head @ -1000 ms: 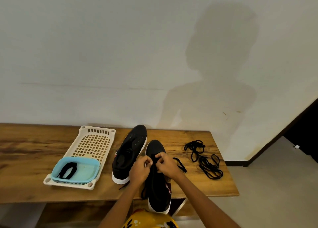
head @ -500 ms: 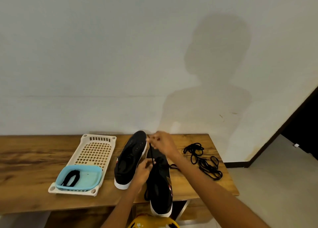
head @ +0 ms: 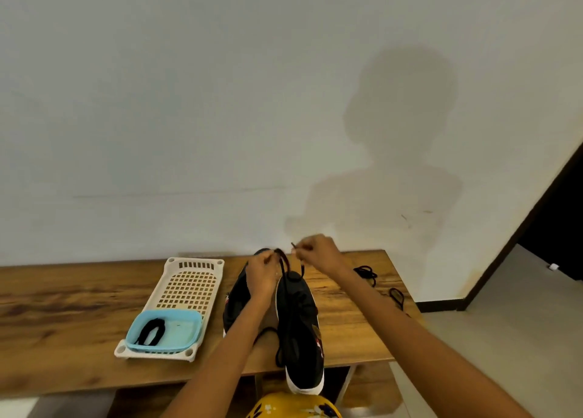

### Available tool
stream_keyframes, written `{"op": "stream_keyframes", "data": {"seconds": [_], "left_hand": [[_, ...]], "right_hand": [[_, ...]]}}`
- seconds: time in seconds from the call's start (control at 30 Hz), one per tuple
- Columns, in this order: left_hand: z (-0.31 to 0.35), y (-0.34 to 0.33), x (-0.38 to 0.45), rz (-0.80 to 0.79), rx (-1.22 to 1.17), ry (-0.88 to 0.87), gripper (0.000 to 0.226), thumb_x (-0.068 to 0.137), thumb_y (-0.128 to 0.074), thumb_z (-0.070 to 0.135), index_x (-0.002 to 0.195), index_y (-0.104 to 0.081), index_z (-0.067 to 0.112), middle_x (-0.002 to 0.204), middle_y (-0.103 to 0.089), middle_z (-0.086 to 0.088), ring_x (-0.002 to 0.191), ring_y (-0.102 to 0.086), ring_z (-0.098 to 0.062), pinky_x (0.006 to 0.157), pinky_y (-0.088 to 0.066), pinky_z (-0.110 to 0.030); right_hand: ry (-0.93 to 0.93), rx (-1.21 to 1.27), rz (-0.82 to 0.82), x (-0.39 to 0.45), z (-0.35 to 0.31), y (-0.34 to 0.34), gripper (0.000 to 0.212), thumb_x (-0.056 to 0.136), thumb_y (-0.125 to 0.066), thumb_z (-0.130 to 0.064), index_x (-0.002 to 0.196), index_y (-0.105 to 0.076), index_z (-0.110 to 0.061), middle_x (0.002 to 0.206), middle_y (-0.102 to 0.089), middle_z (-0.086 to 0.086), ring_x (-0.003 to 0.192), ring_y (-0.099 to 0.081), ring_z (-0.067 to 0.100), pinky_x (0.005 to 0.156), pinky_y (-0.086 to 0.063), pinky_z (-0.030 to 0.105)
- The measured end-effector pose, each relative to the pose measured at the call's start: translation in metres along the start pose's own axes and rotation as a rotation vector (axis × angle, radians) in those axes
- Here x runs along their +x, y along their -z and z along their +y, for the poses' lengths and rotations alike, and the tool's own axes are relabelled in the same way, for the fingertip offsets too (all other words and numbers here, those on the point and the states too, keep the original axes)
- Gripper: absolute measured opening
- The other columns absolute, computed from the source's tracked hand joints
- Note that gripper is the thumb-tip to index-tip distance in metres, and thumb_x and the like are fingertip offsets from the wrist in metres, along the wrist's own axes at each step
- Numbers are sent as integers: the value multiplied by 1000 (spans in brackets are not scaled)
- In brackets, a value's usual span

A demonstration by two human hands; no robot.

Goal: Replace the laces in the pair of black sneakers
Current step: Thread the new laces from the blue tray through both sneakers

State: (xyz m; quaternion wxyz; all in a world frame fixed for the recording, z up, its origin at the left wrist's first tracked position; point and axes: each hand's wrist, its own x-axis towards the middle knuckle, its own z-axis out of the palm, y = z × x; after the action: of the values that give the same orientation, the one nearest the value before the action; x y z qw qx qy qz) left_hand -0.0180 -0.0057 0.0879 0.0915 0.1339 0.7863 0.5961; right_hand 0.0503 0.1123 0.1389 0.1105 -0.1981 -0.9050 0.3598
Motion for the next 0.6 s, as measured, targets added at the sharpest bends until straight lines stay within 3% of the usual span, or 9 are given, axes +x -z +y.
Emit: {"op": "stream_keyframes", "data": {"seconds": [0.07, 0.13, 0.2, 0.27, 0.37, 0.5, 0.6], "left_hand": [[29, 7, 2, 33, -111, -38, 19, 92, -56, 17, 77, -68, 17, 71, -67, -7, 61, -59, -19, 61, -46, -31], [57, 14, 0, 37, -183, -88, 17, 92, -56, 13, 89, -73, 14, 78, -68, -1, 59, -59, -11, 68, -50, -30], [75, 19, 0, 25, -217, -134, 18, 92, -56, 11, 96, -73, 12, 80, -68, -3, 59, -59, -11, 73, -52, -29], [81, 24, -2, 31, -226, -143, 17, 92, -56, 12, 96, -73, 13, 82, -68, -5, 60, -60, -12, 75, -53, -29], [76, 36, -6, 87, -250, -128, 15, 92, -57, 13, 89, -71, 13, 78, -67, -6, 64, -61, -15, 76, -53, -33], [45, 46, -7, 83, -53, -74, 19, 92, -55, 14, 78, -68, 11, 73, -66, -11, 68, -61, -28, 70, -51, -39], [11, 45, -11, -25, 184, -66, 22, 92, -49, 8, 75, -63, 10, 76, -65, -23, 69, -62, -34, 63, -47, -40]], "right_hand": [[-59, 14, -87, -14, 11, -20, 20, 92, -60, -13, 108, -68, -4, 81, -70, 10, 55, -60, 9, 57, -49, 10], [-87, 65, -119, -20, 11, -34, 25, 92, -61, -16, 114, -65, -5, 82, -69, 12, 59, -61, 13, 63, -54, 20], [-81, 104, -106, -19, 3, -38, 24, 92, -61, -19, 108, -66, -2, 79, -67, 10, 65, -64, 18, 69, -54, 27], [-57, 134, -52, -16, -10, -33, 21, 91, -62, -19, 99, -69, 0, 81, -69, 10, 62, -63, 13, 69, -52, 22], [-27, 193, 30, -10, -27, -20, 20, 90, -64, -17, 100, -70, -1, 90, -72, 14, 58, -60, 4, 69, -53, 18], [-38, 263, 104, -11, -32, -16, 22, 88, -66, -15, 107, -67, -4, 91, -72, 14, 56, -61, 1, 68, -54, 15], [-94, 251, 108, -18, -24, -24, 17, 86, -68, -15, 100, -61, -9, 87, -71, 10, 69, -65, 13, 76, -57, 29]]}}
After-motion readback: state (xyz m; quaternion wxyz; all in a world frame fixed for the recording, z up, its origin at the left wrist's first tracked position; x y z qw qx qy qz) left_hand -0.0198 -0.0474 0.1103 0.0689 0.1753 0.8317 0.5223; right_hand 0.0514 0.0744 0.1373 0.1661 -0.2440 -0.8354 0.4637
